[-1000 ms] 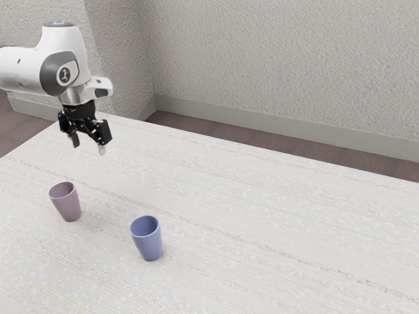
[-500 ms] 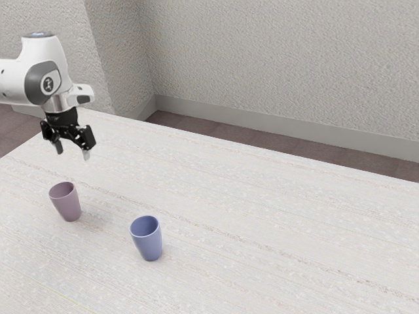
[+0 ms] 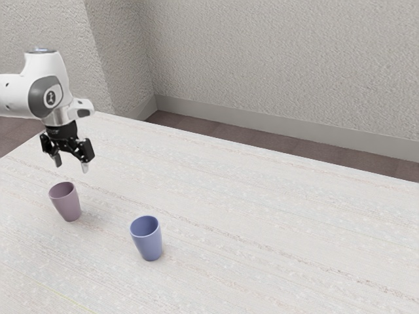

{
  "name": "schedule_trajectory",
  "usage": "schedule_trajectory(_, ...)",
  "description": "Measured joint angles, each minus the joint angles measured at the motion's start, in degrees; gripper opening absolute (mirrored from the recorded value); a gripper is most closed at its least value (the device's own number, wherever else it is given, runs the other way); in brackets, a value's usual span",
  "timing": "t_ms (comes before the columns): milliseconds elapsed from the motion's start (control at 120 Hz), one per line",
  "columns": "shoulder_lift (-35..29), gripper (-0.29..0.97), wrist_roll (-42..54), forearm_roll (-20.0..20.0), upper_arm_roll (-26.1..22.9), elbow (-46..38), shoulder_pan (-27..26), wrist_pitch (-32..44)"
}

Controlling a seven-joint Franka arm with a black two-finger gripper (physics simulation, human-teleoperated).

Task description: Place the left cup onto the right cup

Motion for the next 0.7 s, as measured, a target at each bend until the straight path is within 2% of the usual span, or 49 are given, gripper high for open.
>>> schedule_trajectory(700,1.0,0.68,2.4,0.4,-0.3,-4.6,1.6,4.2)
